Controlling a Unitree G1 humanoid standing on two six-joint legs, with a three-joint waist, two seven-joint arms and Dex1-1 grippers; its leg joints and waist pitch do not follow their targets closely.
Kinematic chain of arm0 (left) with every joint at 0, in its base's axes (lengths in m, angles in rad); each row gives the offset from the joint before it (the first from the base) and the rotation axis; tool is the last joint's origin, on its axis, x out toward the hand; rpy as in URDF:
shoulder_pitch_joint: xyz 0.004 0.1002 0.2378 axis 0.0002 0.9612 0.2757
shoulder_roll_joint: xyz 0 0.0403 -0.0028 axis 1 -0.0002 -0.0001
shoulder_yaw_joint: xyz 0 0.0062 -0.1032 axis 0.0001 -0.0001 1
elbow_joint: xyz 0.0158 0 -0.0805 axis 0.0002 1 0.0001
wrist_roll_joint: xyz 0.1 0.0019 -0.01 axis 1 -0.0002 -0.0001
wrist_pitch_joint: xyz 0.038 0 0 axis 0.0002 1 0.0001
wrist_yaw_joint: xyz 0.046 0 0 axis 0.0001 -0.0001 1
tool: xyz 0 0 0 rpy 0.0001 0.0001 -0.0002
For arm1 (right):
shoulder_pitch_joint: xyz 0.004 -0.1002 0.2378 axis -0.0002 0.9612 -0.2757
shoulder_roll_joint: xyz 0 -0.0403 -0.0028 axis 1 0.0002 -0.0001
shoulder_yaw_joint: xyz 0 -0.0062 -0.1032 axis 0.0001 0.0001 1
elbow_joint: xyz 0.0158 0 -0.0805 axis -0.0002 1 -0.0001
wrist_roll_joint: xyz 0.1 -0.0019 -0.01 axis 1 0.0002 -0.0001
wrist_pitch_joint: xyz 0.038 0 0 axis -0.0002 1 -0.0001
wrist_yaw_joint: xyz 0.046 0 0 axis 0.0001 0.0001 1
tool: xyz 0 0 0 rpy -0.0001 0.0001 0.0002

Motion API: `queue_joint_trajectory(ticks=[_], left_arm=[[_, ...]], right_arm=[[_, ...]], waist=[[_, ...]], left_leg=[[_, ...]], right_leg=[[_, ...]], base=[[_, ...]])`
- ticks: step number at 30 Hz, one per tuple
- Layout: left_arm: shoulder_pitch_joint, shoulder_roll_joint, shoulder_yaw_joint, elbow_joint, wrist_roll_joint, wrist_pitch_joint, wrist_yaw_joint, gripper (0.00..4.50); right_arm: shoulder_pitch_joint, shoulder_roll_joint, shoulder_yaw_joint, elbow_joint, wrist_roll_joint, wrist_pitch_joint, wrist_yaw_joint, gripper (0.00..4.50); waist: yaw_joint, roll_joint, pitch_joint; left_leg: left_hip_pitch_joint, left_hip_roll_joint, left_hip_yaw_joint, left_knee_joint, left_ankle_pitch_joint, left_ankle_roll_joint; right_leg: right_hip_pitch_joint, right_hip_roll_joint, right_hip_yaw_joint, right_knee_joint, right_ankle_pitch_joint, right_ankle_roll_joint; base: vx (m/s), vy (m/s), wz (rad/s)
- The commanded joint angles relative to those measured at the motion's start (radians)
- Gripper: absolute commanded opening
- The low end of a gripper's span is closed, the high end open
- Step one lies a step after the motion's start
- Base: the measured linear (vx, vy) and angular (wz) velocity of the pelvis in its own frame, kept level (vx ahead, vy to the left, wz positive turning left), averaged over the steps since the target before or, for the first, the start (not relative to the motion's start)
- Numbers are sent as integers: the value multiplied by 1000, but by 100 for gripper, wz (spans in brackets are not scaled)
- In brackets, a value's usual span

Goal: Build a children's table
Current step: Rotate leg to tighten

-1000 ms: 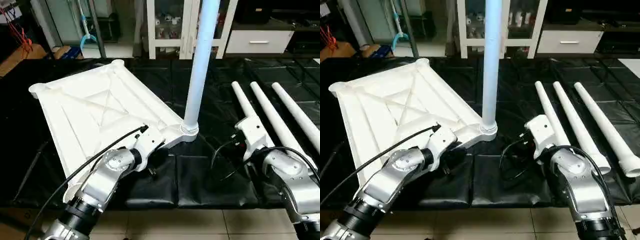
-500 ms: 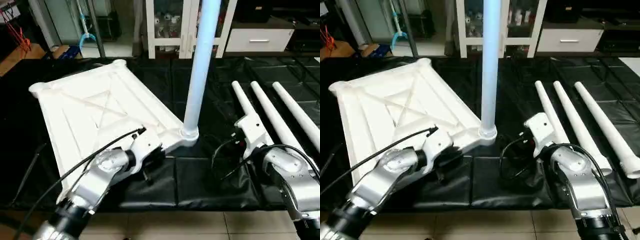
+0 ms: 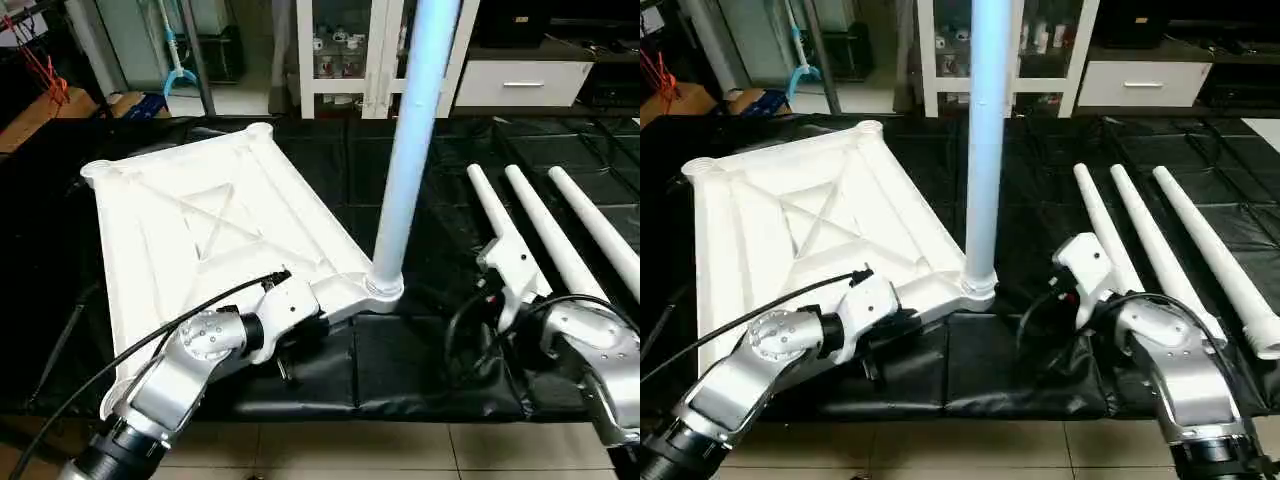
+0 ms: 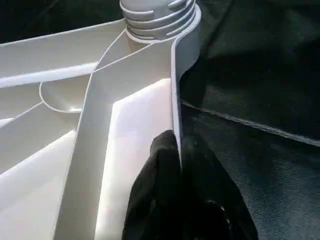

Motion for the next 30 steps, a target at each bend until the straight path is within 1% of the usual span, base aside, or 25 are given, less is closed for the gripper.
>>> queue_joint_trajectory(ticks=[1, 2, 4, 8, 9, 10, 11, 12, 13, 14, 15, 16, 17, 18, 19, 20, 22, 23, 25, 26, 29, 30], left_arm=[[36, 13, -59, 1, 13, 14, -42, 6], [40, 15, -58, -6, 12, 17, -42, 6], [46, 17, -57, -15, 13, 20, -42, 6], [50, 18, -57, -20, 22, 14, -35, 6], [50, 18, -56, -21, 23, 14, -33, 6], [50, 17, -52, -23, 22, 16, -30, 6], [49, 13, -45, -26, 17, 21, -27, 6], [49, 11, -39, -30, 10, 28, -29, 46], [49, 8, -32, -36, 0, 37, -33, 46], [50, 7, -28, -45, -10, 44, -40, 58], [49, 7, -26, -50, -15, 48, -44, 61], [49, 7, -26, -52, -16, 49, -47, 69], [45, 9, -25, -60, -25, 55, -59, 69], [43, 11, -25, -64, -29, 58, -66, 79], [42, 11, -26, -65, -29, 57, -67, 93], [40, 9, -27, -64, -27, 54, -67, 98], [32, 5, -33, -55, -15, 44, -60, 113], [27, 2, -37, -50, -8, 40, -55, 123], [24, 0, -40, -45, -3, 36, -52, 131], [15, -10, -47, -29, 8, 32, -41, 131], [3, -31, -49, -16, 13, 39, -28, 131], [1, -35, -48, -15, 12, 41, -26, 131]], right_arm=[[-1, -12, -24, -11, 27, -9, 20, 448], [-2, -14, -25, -7, 26, -13, 22, 448], [-4, -17, -25, 3, 26, -21, 27, 448], [-10, -11, -19, 23, 20, -35, 25, 448], [-11, -10, -18, 25, 18, -36, 24, 448], [-12, -7, -17, 26, 16, -38, 22, 448], [-12, -6, -17, 26, 15, -39, 22, 448], [-12, -5, -17, 27, 15, -39, 22, 448], [-13, -4, -18, 27, 16, -40, 23, 448], [-12, -4, -18, 27, 16, -41, 23, 448], [-11, -4, -18, 29, 17, -43, 24, 448], [-11, -4, -18, 29, 17, -44, 23, 448], [-12, -2, -18, 28, 18, -44, 23, 448], [-13, -1, -17, 28, 19, -45, 22, 448], [-13, -1, -16, 27, 20, -46, 22, 448], [-13, 0, -15, 25, 21, -45, 22, 448], [-14, 3, -13, 19, 24, -42, 23, 448], [-15, 4, -13, 17, 26, -41, 24, 448], [-14, 4, -13, 16, 26, -42, 25, 448], [-15, 3, -12, 16, 28, -42, 29, 448], [-19, -3, -12, 19, 32, -39, 40, 448], [-19, -5, -12, 19, 33, -38, 44, 448]], waist=[[-1, -17, -46], [-1, -20, -47], [0, -18, -46], [-1, -20, -44], [-1, -18, -44], [-2, -19, -44], [-1, -16, -45], [-1, -17, -45], [-1, -17, -45], [-1, -17, -45], [-1, -15, -45], [-2, -17, -45], [-2, -13, -45], [-2, -14, -46], [-2, -15, -46], [-2, -9, -46], [-2, -11, -46], [-2, -10, -46], [-2, -9, -46], [-3, -12, -45], [-2, -13, -45], [-3, -16, -44]], left_leg=[[24, 83, -38, -104, -317, 18], [26, 83, -37, -104, -314, 22], [26, 83, -36, -104, -314, 25], [25, 82, -37, -104, -329, 17], [26, 82, -37, -104, -331, 15], [26, 81, -37, -104, -332, 14], [26, 82, -38, -104, -329, 14], [26, 82, -37, -105, -330, 13], [26, 82, -37, -105, -328, 13], [25, 82, -37, -105, -326, 13], [25, 82, -38, -106, -326, 13], [25, 82, -37, -106, -327, 14], [25, 81, -37, -105, -326, 14], [25, 82, -38, -105, -324, 14], [25, 82, -37, -106, -321, 15], [26, 82, -37, -106, -320, 15], [25, 81, -37, -105, -322, 15], [26, 81, -37, -106, -324, 16], [27, 82, -37, -106, -329, 13], [26, 82, -37, -107, -337, 9], [27, 82, -36, -106, -347, 5], [27, 82, -36, -107, -350, 5]], right_leg=[[9, -61, 28, -79, -197, -218], [8, -60, 28, -80, -192, -219], [8, -61, 28, -80, -197, -222], [6, -61, 29, -83, -232, -215], [6, -62, 29, -83, -235, -215], [6, -61, 29, -83, -234, -213], [6, -61, 29, -83, -229, -213], [5, -60, 28, -82, -222, -214], [6, -60, 28, -81, -216, -215], [6, -60, 28, -81, -210, -217], [7, -60, 28, -80, -208, -218], [6, -59, 28, -81, -207, -218], [6, -59, 28, -81, -204, -219], [7, -59, 28, -81, -201, -219], [7, -59, 28, -81, -192, -222], [7, -59, 28, -80, -186, -223], [8, -59, 28, -80, -180, -226], [7, -59, 28, -81, -182, -226], [7, -58, 28, -81, -186, -225], [7, -57, 28, -82, -191, -223], [6, -61, 29, -84, -215, -219], [6, -60, 29, -85, -222, -218]], base=[[0, 0, 0], [0, 0, 0], [0, 0, 0], [0, 0, 0], [0, 0, 0], [0, 0, 0], [0, 0, 0], [0, 0, 0], [0, 0, 0], [0, 0, 0], [0, 0, 0], [0, 0, 0], [0, 0, 0], [0, 0, 0], [0, 0, 0], [0, 0, 0], [0, 0, 0], [0, 0, 0], [0, 0, 0], [0, 0, 0], [0, 0, 0], [0, 0, 0]])
